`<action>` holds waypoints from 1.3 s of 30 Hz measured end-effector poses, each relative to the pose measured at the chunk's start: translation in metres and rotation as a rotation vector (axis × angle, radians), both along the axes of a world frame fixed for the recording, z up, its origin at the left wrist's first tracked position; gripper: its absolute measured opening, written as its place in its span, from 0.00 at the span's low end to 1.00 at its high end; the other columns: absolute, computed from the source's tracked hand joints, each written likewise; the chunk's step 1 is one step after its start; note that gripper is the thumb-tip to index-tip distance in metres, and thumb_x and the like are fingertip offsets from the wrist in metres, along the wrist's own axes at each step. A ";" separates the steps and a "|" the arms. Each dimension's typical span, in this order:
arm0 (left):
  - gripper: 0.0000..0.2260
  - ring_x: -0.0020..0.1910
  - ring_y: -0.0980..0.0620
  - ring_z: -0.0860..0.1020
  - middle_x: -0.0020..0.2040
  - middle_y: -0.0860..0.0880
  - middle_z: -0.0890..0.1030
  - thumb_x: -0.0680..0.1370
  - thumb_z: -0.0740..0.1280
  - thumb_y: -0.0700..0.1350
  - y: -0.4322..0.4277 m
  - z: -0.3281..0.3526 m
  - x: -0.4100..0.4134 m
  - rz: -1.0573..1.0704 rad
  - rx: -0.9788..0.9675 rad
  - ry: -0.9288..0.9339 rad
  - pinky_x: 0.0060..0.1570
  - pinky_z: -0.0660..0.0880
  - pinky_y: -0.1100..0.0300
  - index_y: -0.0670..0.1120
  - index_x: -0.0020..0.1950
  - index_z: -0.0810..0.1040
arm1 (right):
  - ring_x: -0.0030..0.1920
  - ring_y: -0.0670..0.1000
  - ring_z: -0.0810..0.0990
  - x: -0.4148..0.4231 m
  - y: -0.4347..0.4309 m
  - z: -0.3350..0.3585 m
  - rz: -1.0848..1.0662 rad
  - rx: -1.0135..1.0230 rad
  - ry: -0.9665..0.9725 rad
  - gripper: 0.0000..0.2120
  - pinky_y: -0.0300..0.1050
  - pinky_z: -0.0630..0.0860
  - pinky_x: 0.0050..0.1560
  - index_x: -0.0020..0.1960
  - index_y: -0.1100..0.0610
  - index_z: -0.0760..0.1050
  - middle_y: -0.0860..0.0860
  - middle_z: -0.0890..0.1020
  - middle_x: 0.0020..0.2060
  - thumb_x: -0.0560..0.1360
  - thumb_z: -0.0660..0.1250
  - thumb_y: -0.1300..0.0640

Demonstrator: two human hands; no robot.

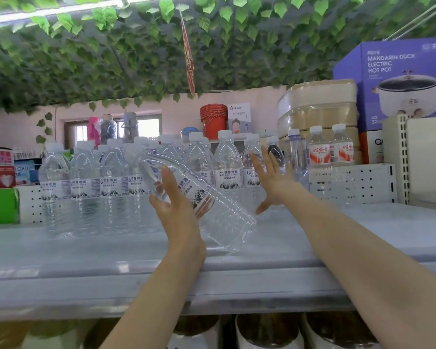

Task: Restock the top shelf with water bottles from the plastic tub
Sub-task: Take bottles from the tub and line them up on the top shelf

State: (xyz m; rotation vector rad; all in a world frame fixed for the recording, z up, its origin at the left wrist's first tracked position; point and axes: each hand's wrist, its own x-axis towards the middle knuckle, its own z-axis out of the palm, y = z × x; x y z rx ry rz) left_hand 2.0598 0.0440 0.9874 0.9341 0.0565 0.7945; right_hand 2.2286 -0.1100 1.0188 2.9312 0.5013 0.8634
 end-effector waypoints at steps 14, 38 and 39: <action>0.18 0.57 0.55 0.66 0.58 0.56 0.68 0.75 0.57 0.65 0.002 0.001 -0.006 -0.008 0.107 0.001 0.66 0.60 0.50 0.58 0.59 0.61 | 0.72 0.63 0.28 -0.022 0.005 0.008 -0.131 0.019 -0.047 0.59 0.73 0.35 0.65 0.70 0.52 0.21 0.58 0.23 0.69 0.70 0.71 0.43; 0.35 0.70 0.46 0.65 0.70 0.49 0.67 0.75 0.50 0.69 -0.035 0.057 -0.038 -0.075 0.885 -0.067 0.66 0.61 0.46 0.51 0.76 0.48 | 0.46 0.42 0.80 -0.193 -0.039 -0.022 0.553 0.856 0.120 0.36 0.40 0.78 0.50 0.65 0.48 0.60 0.41 0.78 0.50 0.66 0.78 0.56; 0.29 0.72 0.46 0.62 0.71 0.49 0.65 0.79 0.48 0.64 -0.030 0.053 -0.039 -0.008 0.989 -0.063 0.66 0.60 0.47 0.51 0.76 0.52 | 0.46 0.42 0.80 -0.192 -0.045 -0.023 0.544 0.865 0.101 0.36 0.42 0.77 0.50 0.66 0.49 0.60 0.43 0.78 0.51 0.65 0.78 0.56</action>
